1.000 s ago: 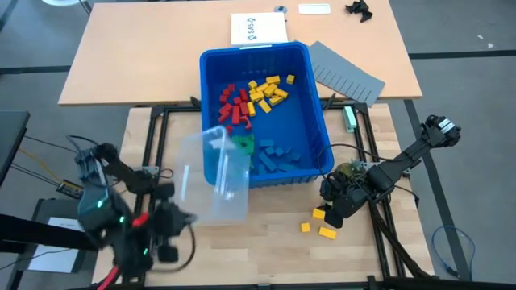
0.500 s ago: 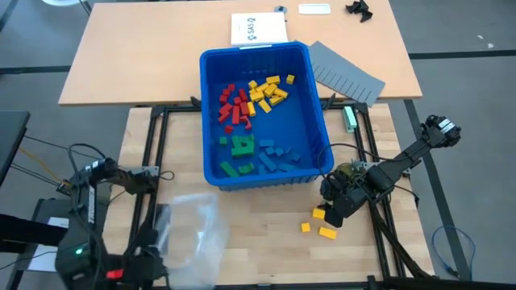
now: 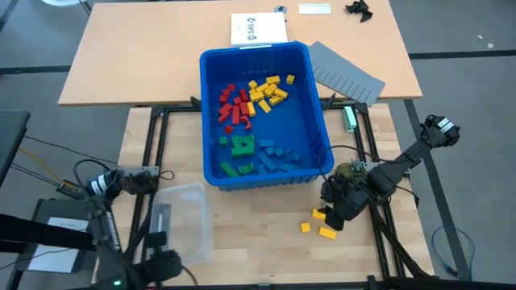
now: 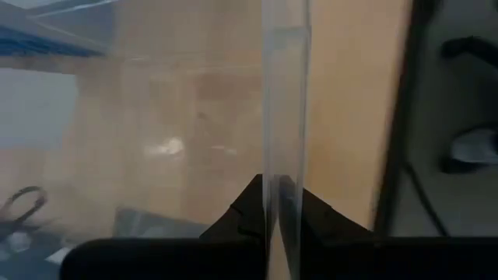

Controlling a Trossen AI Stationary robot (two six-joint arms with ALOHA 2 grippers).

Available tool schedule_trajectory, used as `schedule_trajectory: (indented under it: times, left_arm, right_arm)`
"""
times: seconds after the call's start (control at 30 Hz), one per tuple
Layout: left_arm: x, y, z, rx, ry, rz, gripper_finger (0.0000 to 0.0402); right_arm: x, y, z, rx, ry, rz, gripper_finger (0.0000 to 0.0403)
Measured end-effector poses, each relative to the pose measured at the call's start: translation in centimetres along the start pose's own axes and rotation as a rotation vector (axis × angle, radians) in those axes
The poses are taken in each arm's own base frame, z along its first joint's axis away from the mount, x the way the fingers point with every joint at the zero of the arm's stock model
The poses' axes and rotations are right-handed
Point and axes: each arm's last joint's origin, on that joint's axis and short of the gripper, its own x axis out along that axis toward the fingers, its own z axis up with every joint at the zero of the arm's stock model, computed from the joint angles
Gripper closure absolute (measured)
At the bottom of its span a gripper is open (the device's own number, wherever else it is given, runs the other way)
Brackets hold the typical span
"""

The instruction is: Sort Items/Unsort Items

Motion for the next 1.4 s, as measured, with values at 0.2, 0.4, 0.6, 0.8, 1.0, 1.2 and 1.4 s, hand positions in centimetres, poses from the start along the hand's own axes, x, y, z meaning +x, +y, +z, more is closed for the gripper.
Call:
schedule_trajectory:
  times: [0.2, 0.4, 0.6, 0.8, 1.0, 1.2, 1.4]
  left_arm:
    - [3.5, 0.2, 1.2, -0.018, 0.019, 0.071, 0.034]
    - [4.8, 0.7, 2.6, -0.021, 0.026, 0.083, 0.0271]
    - [3.4, 1.4, 4.8, -0.001, 0.017, 0.035, 0.0216]
    - [-1.6, 2.2, 8.0, -0.001, -0.192, -0.046, 0.0199]
    - [-5.8, 4.2, 9.9, -0.008, -0.406, -0.019, 0.0199]
    - [-6.4, 4.8, 10.6, 0.055, -0.47, 0.028, 0.0199]
    - [-6.3, 5.0, 10.8, 0.061, -0.499, 0.06, 0.0199]
  right_arm:
    - [-0.6, 1.2, -0.3, -0.02, -0.021, 0.08, 0.0167]
    - [-2.0, 2.8, -0.4, -0.056, -0.045, 0.185, 0.0167]
    - [-3.0, 3.9, -1.1, -0.098, -0.041, 0.237, 0.0168]
    - [0.0, 5.1, -2.5, -0.252, 0.026, 0.123, 0.0174]
    - [4.7, 4.3, -4.0, -0.334, 0.221, -0.155, 0.0174]
    - [7.4, 3.0, -4.9, -0.322, 0.339, -0.255, 0.0178]
    - [9.2, 1.1, -6.1, -0.244, 0.347, -0.221, 0.0179]
